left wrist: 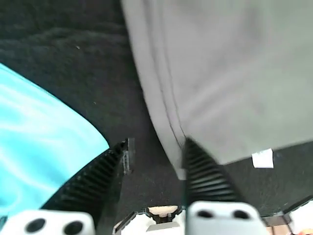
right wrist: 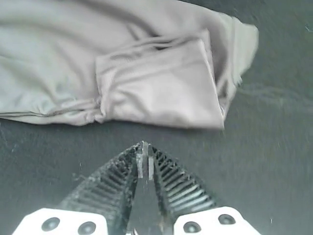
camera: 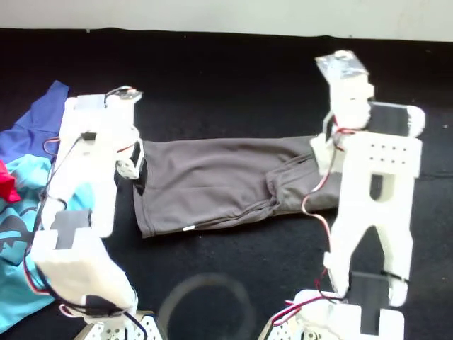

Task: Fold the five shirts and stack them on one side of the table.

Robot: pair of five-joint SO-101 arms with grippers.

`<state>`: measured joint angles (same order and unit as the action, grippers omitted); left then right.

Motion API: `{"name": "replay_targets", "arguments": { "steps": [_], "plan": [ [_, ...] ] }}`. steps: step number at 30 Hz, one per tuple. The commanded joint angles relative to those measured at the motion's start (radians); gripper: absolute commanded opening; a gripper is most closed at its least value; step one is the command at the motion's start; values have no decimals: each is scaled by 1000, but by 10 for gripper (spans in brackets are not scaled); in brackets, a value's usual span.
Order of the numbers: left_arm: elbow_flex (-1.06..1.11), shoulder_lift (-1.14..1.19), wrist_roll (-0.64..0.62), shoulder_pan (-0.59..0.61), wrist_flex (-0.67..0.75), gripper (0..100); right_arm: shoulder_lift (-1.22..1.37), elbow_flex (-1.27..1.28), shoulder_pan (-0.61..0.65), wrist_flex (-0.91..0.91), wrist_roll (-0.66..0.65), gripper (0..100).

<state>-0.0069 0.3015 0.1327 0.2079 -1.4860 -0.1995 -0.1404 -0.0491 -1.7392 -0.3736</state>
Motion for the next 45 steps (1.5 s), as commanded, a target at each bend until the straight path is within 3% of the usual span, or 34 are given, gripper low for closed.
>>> {"name": "replay_targets", "arguments": {
  "steps": [1, 14, 19, 29, 35, 39, 45],
  "plan": [
    [-124, 96, -28, 18, -12, 210, -90, -8, -79, -21, 2, 6],
    [-380, 470, -40, -48, -71, 203, -366, 403, -171, 104, -2, 6],
    [-469, 550, -40, -59, -130, 0, -433, 622, -202, 240, -2, 6],
    [-656, 590, -5, 119, -230, 9, -461, 1153, -466, 765, -2, 6],
    [-757, 584, 29, 174, -279, 9, -461, 1322, -530, 888, 6, 6],
    [-711, 536, 28, 122, -282, 9, -463, 1432, -529, 980, 6, 6],
    [-572, 289, 21, -107, -282, 9, -472, 1567, -530, 1135, 6, 6]
  ]
}}
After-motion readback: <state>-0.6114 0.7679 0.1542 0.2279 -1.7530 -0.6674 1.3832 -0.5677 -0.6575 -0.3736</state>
